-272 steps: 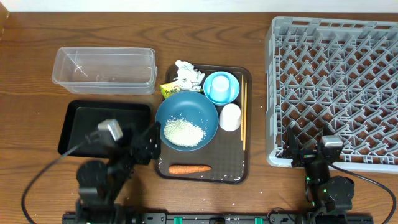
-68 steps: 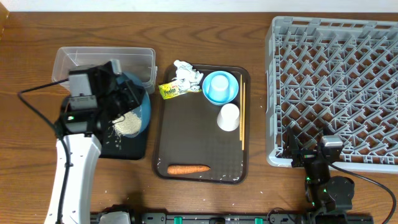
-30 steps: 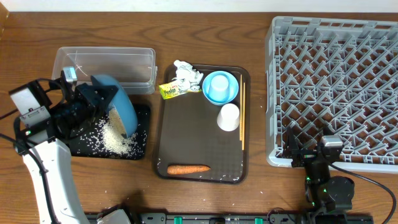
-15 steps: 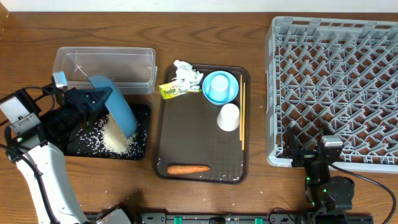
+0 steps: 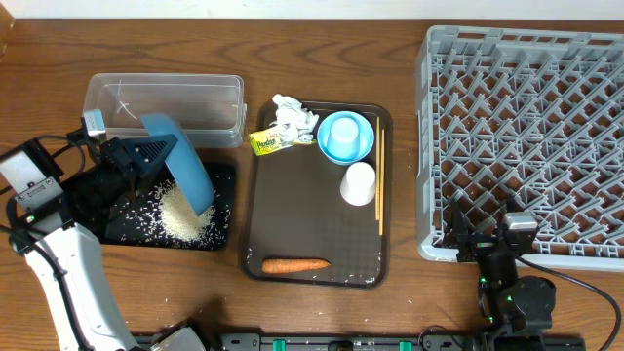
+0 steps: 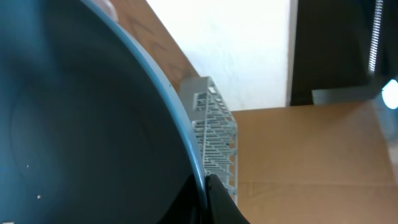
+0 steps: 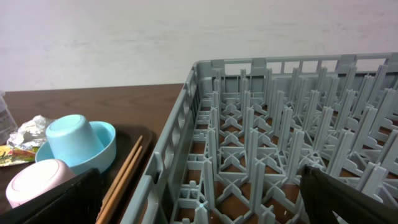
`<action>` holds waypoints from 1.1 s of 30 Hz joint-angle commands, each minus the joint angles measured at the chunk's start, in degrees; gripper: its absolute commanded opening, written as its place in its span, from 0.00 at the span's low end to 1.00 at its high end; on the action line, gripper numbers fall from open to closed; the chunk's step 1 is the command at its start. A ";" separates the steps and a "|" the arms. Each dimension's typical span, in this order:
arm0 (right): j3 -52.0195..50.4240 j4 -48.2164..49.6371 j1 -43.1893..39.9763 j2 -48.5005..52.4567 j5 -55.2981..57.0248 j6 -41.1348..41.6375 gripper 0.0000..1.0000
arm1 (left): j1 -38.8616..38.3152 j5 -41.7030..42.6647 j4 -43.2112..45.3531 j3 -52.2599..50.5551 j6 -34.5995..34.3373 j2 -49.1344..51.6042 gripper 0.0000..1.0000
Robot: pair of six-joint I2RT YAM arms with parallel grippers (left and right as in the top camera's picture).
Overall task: Sort waste into correct bins and load items into the dishwasher rack
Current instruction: 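Tilt the blue bowl with the left gripper, pouring rice onto black tray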
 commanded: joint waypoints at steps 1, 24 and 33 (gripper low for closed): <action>-0.13 -0.17 -1.03 0.04 0.61 -0.76 0.99 | 0.39 3.89 0.52 -0.22 0.09 0.22 0.06; -0.13 -0.17 -1.03 0.04 0.61 -0.74 0.99 | 9.94 9.29 -1.38 -0.24 -0.48 1.07 0.06; -0.13 -0.17 -1.03 0.04 0.61 -0.76 0.99 | 10.03 10.73 -2.60 -0.24 0.33 1.22 0.06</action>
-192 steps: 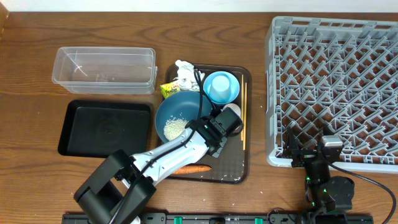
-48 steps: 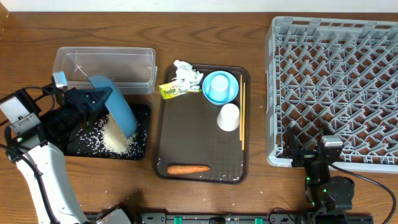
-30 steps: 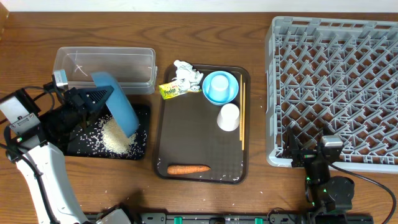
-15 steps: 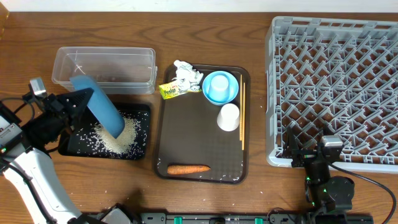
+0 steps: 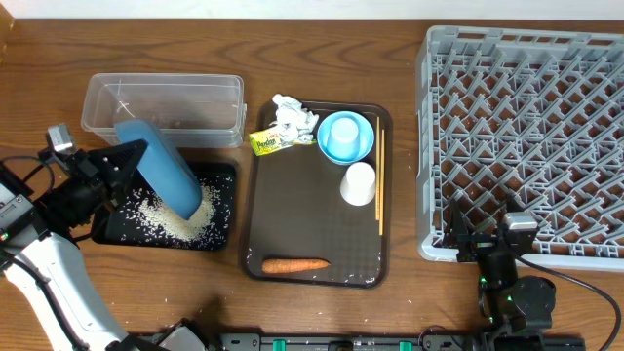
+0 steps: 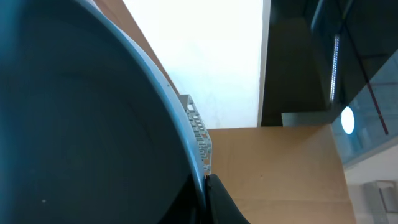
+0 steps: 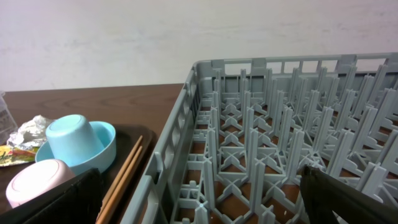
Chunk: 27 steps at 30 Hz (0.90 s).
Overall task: Sort waste into correct bins and load items into the dishwasher rack
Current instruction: 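Tilt the blue bowl with the left gripper, pouring rice onto black tray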
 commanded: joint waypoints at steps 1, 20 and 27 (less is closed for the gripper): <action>-0.13 -0.17 -1.03 0.04 0.63 -0.76 0.99 | 0.28 6.03 -0.48 -0.24 1.95 0.46 0.06; -0.13 -0.17 -1.03 0.04 0.63 -0.76 0.99 | 0.11 -1.97 -4.87 -0.24 10.69 0.39 0.06; -0.13 -0.17 -1.03 0.04 0.63 -0.76 0.99 | 0.13 0.11 -7.13 -0.22 13.66 -0.26 0.06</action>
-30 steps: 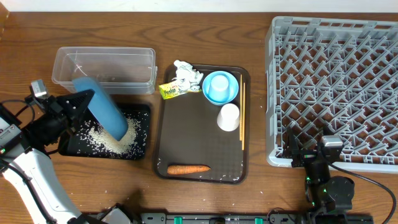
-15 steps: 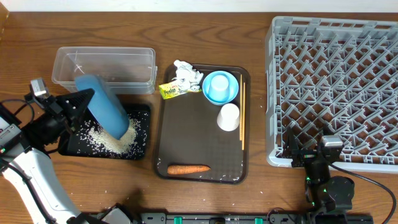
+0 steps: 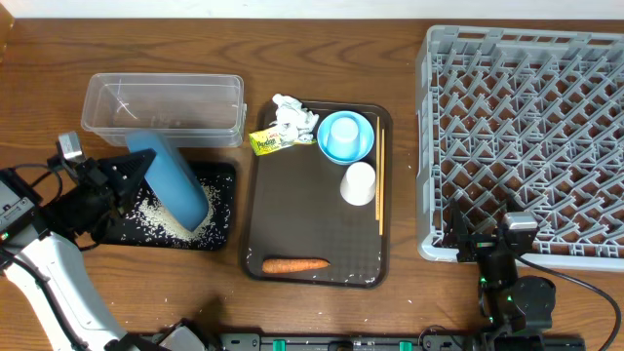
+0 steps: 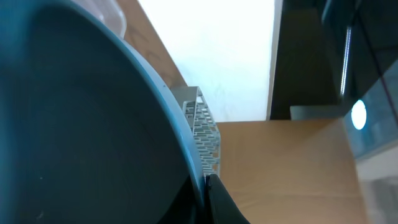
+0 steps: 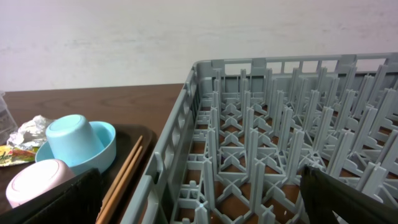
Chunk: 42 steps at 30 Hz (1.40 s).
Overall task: Sort waste into correct bins and load items into the dishwasher rack
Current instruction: 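Tilt the blue bowl with the left gripper, pouring rice onto black tray, then return the blue bowl to the brown tray and release it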
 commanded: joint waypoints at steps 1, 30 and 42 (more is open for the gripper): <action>-0.13 -0.17 -1.03 0.04 0.61 -0.76 0.99 | 0.13 3.28 0.31 -0.02 2.58 -0.72 0.06; -0.13 -0.17 -1.03 0.04 0.61 -0.76 0.99 | -57.96 -47.65 4.66 0.09 -1.73 -13.35 0.06; -0.13 -0.17 -1.03 0.04 0.61 -0.76 0.99 | -71.49 -57.77 12.07 0.09 -1.95 3.19 0.06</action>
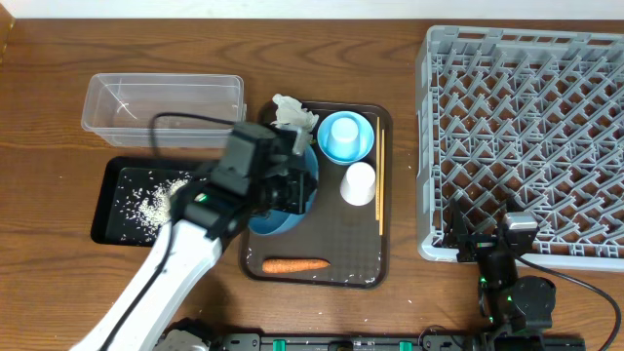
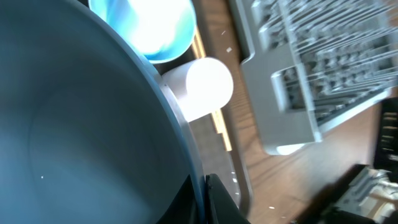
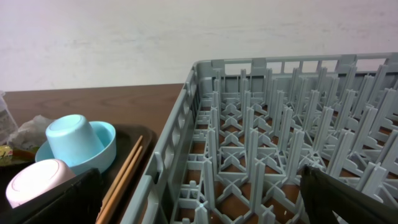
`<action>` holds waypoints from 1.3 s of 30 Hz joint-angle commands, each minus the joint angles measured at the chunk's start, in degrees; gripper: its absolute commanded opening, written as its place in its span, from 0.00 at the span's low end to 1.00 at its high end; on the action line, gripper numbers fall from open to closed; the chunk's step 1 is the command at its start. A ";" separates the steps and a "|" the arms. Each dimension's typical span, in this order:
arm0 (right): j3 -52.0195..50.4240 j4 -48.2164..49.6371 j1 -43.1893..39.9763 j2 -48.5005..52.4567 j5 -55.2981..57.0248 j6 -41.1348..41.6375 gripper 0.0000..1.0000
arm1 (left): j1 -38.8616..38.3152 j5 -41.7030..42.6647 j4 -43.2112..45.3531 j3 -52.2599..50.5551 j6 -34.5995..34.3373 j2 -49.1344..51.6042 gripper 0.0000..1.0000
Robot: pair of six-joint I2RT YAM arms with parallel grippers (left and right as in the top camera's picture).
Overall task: Sort waste into correct bins and load items into the dishwasher rack
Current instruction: 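Return the blue bowl to the brown tray and release it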
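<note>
My left gripper (image 2: pixel 202 198) is shut on the rim of a dark blue bowl (image 2: pixel 74 130), which hangs over the left part of the brown tray (image 1: pixel 322 229). Overhead, the bowl (image 1: pixel 289 207) shows under the left arm. On the tray lie a light blue bowl with an upturned cup (image 1: pixel 344 136), a white cup (image 1: pixel 359 182), chopsticks (image 1: pixel 380 175), a carrot (image 1: pixel 295 264) and crumpled tissue (image 1: pixel 291 109). The grey dishwasher rack (image 1: pixel 526 136) stands at the right. My right gripper (image 3: pixel 199 208) rests open at the rack's near left corner.
A black tray (image 1: pixel 156 200) with scattered rice lies left of the brown tray. Behind it stands a clear plastic container (image 1: pixel 161 97). The left arm hides the spot beside the tissue on the brown tray. The table's wooden front edge is near the right arm's base.
My left gripper has moved right with the blue bowl, from tipped over the black tray to level over the brown tray's left side. Rice stays on the black tray. The right arm has not moved.
The left gripper held the blue bowl tipped on edge over the black tray, with a heap of rice beneath it, at all three earlier moments, shifting slightly left. Now the bowl is over the brown tray. The right gripper stayed open by the rack.
</note>
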 commanded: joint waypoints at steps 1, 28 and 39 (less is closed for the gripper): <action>-0.13 -0.17 -1.03 0.04 0.61 -0.76 0.99 | -1.68 -2.71 1.75 0.09 -0.07 4.42 0.06; -0.13 -0.17 -1.03 0.04 0.61 -0.76 0.99 | -4.28 -1.55 2.03 1.03 -1.09 9.92 0.31; -0.13 -0.17 -1.03 0.04 0.61 -0.74 0.99 | -4.13 -10.21 -13.16 2.62 -14.62 -2.71 0.68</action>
